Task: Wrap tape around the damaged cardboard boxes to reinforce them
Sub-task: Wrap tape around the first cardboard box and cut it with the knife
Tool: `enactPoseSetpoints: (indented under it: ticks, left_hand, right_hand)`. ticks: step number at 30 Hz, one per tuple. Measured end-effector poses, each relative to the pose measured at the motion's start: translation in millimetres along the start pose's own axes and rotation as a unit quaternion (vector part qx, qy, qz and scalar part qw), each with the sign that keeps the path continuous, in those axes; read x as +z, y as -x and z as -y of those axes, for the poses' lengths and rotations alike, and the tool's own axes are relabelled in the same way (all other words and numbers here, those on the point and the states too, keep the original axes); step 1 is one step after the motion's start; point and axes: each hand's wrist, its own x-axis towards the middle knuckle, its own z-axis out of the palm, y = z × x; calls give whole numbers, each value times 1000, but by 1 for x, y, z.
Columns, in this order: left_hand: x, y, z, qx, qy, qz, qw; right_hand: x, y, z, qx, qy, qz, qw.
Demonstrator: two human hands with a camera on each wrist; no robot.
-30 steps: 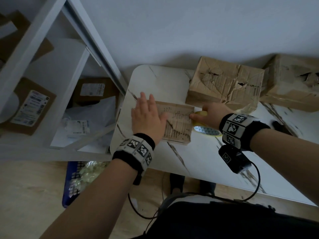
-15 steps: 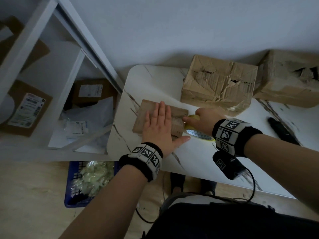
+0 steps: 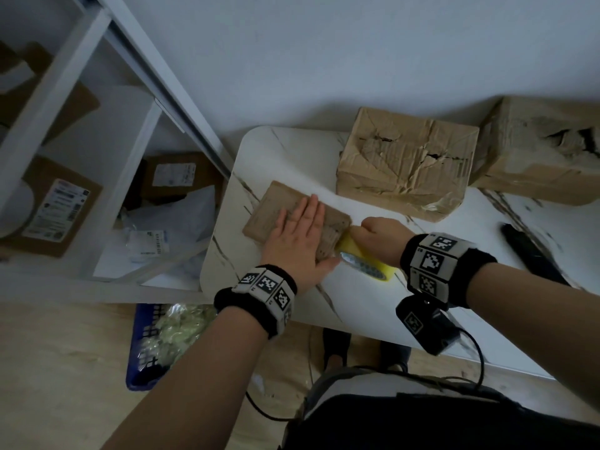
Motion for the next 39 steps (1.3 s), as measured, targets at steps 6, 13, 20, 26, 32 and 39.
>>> enactPoseSetpoints:
  ticks: [6, 13, 20, 26, 32, 39]
  left_hand:
    - [-8, 8, -12, -9, -71, -10, 997]
    - [1, 11, -18, -13, -30, 4, 999]
    - [-16, 13, -24, -41, 36, -26, 998]
    - [-40, 6, -49, -27, 136, -120, 983]
    - [-41, -16, -100, 85, 140, -91, 982]
    - [-45, -43, -163, 190, 128, -44, 972]
  right_hand:
    - [13, 5, 4, -24, -4, 37, 999]
    - [17, 9, 0, -41, -5, 26, 999]
    - [13, 19, -15, -25, -52, -7, 998]
    - [1, 26, -39, 5, -75, -55, 996]
    - [-14, 41, -85, 76, -2, -100, 992]
    - [-27, 76, -160, 207, 34, -195, 958]
